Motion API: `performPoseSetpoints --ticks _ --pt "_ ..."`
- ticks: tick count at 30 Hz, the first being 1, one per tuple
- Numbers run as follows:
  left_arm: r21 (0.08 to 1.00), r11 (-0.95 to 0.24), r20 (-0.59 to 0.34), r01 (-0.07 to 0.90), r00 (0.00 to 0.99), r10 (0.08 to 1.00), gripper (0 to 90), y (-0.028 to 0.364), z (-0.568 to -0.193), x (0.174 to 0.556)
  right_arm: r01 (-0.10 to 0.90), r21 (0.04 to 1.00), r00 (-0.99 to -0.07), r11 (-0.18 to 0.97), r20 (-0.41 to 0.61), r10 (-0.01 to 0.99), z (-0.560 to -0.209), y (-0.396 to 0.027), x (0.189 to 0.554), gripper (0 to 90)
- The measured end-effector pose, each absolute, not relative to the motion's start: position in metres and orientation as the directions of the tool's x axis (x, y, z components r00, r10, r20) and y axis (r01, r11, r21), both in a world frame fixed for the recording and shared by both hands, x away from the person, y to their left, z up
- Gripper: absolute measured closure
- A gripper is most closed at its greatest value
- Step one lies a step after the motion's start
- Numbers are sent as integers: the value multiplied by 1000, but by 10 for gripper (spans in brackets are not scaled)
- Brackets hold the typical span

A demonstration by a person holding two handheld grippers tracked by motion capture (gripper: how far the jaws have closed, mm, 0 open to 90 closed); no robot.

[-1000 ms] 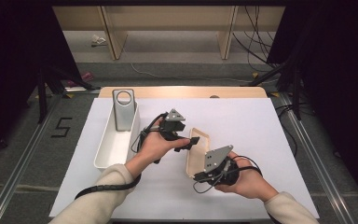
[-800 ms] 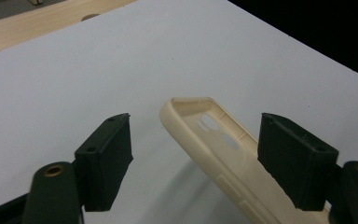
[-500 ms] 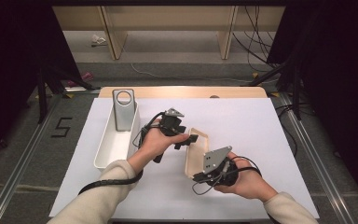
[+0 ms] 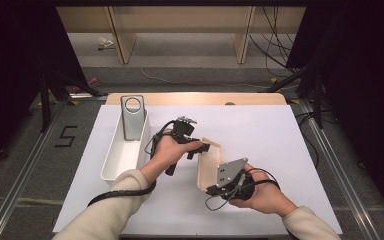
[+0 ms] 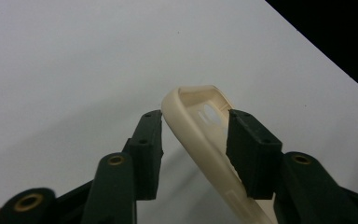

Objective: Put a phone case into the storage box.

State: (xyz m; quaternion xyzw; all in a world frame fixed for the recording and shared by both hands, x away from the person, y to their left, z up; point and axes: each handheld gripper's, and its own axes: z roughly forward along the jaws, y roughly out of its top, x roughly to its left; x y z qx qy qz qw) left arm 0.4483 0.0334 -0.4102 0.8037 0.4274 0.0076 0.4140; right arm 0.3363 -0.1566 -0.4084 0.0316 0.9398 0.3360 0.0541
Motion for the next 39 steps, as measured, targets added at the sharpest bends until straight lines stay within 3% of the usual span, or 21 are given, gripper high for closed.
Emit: performPoseSetpoints --ticks 19,24,26,31,39 --pt "724 -167 -443 669 636 632 802 21 -383 431 22 592 -991 806 -91 93 -419 -151 338 880" --pt "784 -174 -381 595 684 622 815 19 -374 422 41 597 -987 801 -100 125 -421 -153 341 859" --pt "821 -197 -308 536 706 637 816 19 -370 419 54 612 -983 789 -107 151 -421 -156 343 772" --pt "866 -195 -241 460 727 643 815 27 -366 418 105 666 -962 739 -120 244 -418 -161 348 492" --pt "920 -156 -168 359 721 672 813 49 -364 414 169 720 -938 673 -92 333 -414 -171 354 316"
